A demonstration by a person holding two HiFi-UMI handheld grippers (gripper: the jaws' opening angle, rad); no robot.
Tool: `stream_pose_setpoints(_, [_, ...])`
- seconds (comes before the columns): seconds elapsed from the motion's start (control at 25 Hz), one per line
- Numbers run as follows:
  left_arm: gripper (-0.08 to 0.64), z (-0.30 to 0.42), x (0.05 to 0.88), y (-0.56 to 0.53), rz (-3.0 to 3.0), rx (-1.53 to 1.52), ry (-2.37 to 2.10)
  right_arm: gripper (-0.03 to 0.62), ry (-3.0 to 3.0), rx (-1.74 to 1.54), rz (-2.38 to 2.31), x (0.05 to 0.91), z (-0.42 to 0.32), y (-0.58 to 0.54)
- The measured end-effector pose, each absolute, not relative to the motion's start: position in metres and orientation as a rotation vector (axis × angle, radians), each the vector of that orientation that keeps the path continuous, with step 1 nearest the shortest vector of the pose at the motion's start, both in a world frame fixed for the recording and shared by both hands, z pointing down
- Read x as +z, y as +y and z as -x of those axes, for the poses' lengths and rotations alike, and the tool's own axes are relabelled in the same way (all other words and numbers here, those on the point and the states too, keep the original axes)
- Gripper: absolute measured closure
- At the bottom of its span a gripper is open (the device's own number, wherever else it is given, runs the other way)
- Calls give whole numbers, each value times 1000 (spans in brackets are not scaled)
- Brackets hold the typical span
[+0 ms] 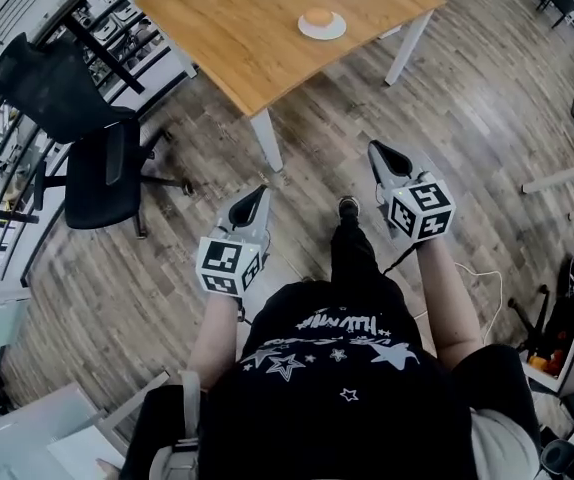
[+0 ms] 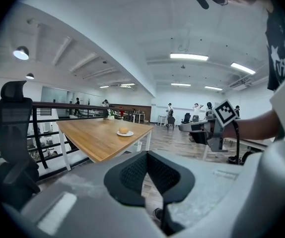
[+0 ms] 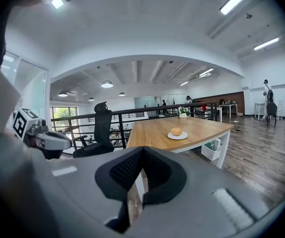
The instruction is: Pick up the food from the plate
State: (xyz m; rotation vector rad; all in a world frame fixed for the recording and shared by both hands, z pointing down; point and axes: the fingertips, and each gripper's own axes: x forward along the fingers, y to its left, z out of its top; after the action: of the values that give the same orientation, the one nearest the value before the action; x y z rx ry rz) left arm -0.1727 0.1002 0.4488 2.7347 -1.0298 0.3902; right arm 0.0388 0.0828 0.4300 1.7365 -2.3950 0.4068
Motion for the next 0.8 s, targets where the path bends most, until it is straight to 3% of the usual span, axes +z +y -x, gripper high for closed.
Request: stream_pose_setpoints(0.8, [558,82,451,-82,-2634,427,-1187,589,-2474,464,-1591,442,-128,-137])
